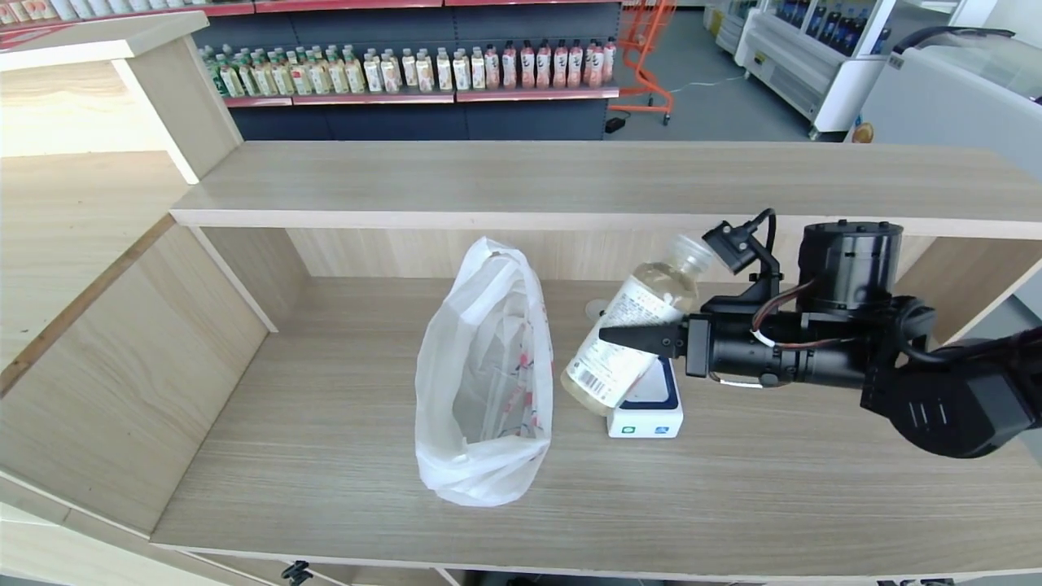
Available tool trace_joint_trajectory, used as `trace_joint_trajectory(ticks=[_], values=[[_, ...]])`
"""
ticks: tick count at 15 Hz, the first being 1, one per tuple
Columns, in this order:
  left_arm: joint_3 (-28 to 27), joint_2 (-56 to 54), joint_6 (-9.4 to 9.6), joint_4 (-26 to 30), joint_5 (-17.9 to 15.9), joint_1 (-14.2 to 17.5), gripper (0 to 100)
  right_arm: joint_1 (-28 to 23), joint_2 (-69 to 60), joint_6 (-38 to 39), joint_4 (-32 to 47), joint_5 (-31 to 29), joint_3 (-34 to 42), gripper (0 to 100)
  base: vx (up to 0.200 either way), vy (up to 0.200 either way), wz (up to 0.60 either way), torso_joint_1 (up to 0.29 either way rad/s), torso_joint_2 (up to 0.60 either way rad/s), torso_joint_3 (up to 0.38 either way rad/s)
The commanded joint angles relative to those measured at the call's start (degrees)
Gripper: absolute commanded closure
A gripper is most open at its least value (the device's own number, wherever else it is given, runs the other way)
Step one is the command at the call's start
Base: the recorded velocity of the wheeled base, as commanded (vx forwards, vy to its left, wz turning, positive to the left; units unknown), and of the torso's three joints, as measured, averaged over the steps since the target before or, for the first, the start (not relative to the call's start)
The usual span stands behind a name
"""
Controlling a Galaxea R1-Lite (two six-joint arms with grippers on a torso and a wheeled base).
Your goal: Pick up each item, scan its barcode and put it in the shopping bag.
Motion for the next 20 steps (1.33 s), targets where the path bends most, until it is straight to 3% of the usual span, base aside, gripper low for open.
trace_joint_trajectory(ticks=[1, 8, 13, 15, 20], values=[[0.0, -0.02, -0.01, 0.01, 0.01, 0.0, 0, 1.53, 4.76, -0.14, -0.03, -0.11, -2.71, 100, 0.0, 0.0, 0.0, 0.0, 0.0, 0.0], [0.0, -0.02, -0.01, 0.01, 0.01, 0.0, 0, 6.1, 15.31, -4.71, 0.32, -2.39, -8.59, 100, 0.0, 0.0, 0.0, 0.0, 0.0, 0.0], [0.0, -0.02, -0.01, 0.01, 0.01, 0.0, 0, 9.88, 25.33, -12.44, 0.41, -7.14, -20.55, 100, 0.0, 0.0, 0.0, 0.0, 0.0, 0.0], [0.0, -0.02, -0.01, 0.01, 0.01, 0.0, 0, 10.58, 29.19, -18.24, 0.24, -10.3, -24.33, 100, 0.0, 0.0, 0.0, 0.0, 0.0, 0.0], [0.0, -0.02, -0.01, 0.01, 0.01, 0.0, 0, 10.32, 33.77, -32.48, -0.12, -11.01, -27.84, 100, 0.0, 0.0, 0.0, 0.0, 0.0, 0.0]])
